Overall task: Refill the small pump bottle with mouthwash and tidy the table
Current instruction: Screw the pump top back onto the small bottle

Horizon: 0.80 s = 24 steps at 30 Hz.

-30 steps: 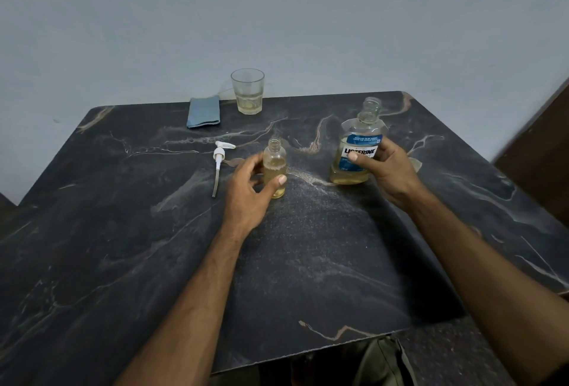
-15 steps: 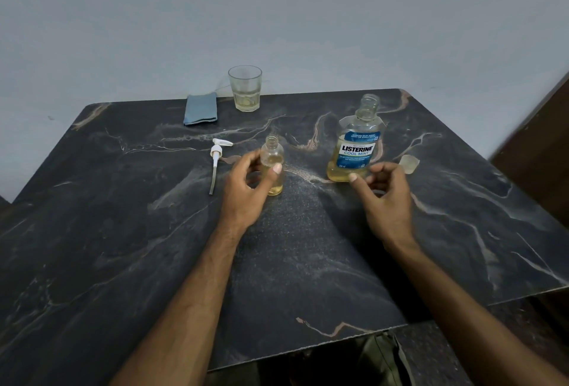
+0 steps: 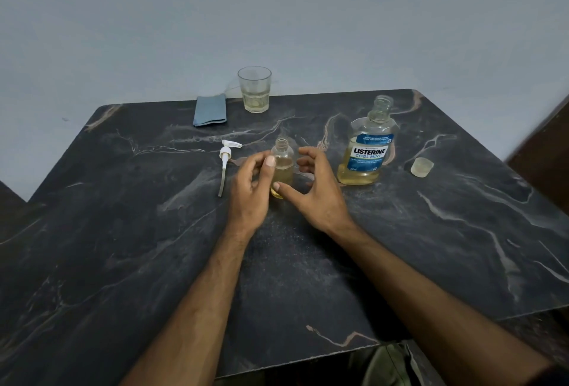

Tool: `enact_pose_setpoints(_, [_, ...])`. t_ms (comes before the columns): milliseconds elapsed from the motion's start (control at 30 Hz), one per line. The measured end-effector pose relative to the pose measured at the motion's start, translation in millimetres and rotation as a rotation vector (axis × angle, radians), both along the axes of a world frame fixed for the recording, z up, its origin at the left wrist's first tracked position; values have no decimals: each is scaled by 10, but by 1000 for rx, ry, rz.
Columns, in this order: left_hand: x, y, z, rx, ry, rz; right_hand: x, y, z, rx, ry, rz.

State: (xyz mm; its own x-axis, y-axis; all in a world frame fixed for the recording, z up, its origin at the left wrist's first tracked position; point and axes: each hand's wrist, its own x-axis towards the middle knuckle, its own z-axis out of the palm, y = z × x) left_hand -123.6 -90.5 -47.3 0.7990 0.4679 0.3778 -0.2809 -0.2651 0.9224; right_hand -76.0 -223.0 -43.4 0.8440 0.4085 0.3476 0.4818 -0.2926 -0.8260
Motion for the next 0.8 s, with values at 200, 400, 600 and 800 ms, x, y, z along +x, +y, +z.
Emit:
enact_pose_setpoints(200, [2,-10,12,-41,-18,4,0,118,-45,7,-18,15])
enact_pose_setpoints(400, [-2,-12,12,-69,-11,38,0,150,-76,25,-24,27])
enact_pose_setpoints(600, [-2,3,-2,-70,11,122,-6,136,-97,0,-24,13])
enact_pose_setpoints(800, [-2,9,-39,-19,18,185,-1,133,-106,-11,-33,-3])
